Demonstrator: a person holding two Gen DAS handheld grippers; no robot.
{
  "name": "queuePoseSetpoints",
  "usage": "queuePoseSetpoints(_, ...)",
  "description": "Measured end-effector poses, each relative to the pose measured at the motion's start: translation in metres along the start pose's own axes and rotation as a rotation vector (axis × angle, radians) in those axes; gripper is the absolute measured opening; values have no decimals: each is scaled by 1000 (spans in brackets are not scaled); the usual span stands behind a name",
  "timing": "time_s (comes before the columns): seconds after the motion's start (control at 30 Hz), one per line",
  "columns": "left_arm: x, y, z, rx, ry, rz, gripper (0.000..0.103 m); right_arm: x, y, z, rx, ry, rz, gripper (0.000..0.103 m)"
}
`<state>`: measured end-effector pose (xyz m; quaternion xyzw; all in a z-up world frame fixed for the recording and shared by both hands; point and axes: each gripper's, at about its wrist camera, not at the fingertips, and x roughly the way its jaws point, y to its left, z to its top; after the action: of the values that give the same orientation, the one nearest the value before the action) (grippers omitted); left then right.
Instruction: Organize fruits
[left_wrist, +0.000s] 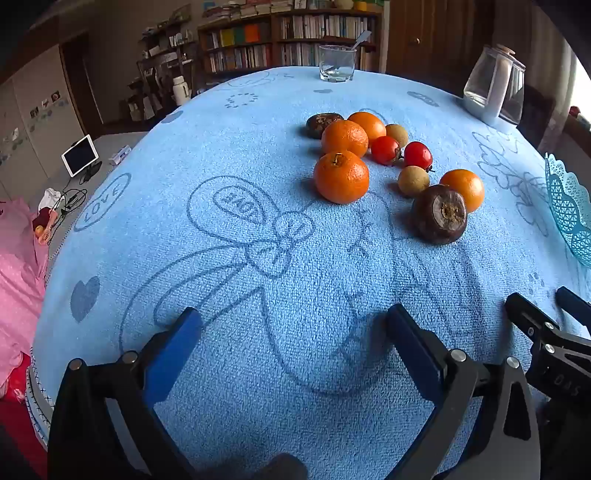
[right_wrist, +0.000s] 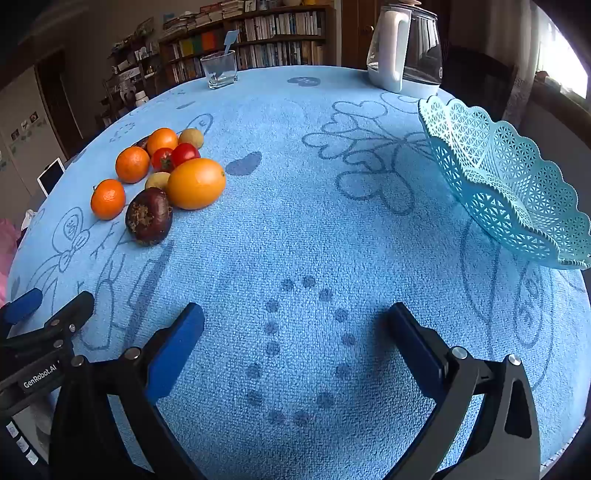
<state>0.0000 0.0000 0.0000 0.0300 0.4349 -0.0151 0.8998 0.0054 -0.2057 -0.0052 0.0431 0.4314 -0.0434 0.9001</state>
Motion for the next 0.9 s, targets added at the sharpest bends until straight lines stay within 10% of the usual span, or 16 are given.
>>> queuePoseSetpoints(0.9, 2, -1, 1, -4, -3, -6, 98, 0, -1, -1, 5, -4, 8, 101)
